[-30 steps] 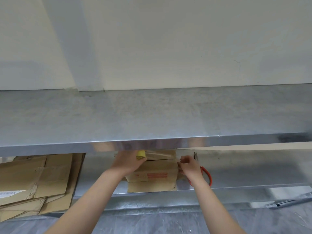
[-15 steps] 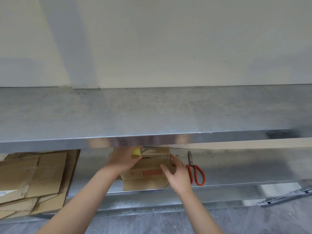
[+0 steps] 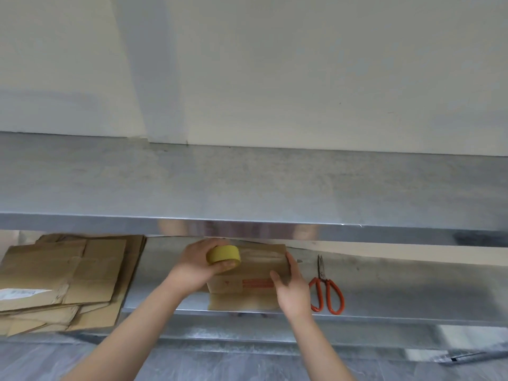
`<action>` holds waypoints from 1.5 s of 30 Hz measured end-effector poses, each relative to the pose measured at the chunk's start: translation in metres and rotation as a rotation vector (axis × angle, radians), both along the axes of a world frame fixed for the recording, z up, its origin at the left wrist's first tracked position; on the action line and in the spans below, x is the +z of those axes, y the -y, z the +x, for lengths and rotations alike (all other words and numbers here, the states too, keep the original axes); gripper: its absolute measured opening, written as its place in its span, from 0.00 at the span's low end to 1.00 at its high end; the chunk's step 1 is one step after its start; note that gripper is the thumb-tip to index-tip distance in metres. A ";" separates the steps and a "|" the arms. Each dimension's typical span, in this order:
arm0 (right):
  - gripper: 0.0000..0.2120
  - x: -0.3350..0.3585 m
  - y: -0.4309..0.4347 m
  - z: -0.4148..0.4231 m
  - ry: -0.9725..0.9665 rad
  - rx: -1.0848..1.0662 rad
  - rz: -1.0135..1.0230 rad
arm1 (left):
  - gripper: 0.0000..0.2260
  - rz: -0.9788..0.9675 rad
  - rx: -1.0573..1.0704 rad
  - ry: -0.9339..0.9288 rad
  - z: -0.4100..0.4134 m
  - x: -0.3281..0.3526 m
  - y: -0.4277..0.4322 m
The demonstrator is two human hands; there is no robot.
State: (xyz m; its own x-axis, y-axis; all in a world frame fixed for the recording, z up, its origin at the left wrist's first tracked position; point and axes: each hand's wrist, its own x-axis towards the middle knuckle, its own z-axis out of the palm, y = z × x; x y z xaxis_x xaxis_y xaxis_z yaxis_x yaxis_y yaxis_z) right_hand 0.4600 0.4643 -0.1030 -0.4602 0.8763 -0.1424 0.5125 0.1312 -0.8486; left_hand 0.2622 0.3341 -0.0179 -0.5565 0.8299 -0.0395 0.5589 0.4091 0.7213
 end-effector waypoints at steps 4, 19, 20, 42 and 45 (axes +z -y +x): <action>0.30 0.001 -0.002 -0.001 -0.037 0.011 -0.046 | 0.18 -0.086 -0.049 -0.086 -0.010 0.009 0.002; 0.29 0.003 -0.006 -0.003 -0.047 0.013 -0.093 | 0.16 -0.085 -0.065 -0.147 -0.025 0.006 0.023; 0.29 0.003 -0.006 -0.003 -0.048 0.014 -0.094 | 0.15 -0.066 -0.048 -0.153 -0.025 0.006 0.023; 0.28 0.003 -0.006 -0.007 -0.077 0.007 -0.112 | 0.12 -0.155 0.036 0.009 -0.050 -0.004 0.052; 0.29 0.002 -0.006 -0.006 -0.071 0.010 -0.108 | 0.13 -0.254 -0.011 -0.215 -0.052 -0.017 0.049</action>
State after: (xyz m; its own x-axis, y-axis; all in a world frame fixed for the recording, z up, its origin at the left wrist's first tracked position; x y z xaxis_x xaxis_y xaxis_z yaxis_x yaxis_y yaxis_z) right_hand 0.4535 0.4701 -0.1010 -0.4812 0.8529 -0.2026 0.4501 0.0421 -0.8920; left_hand 0.2107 0.2847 -0.0345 -0.5653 0.8148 -0.1288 0.6928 0.5537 0.4620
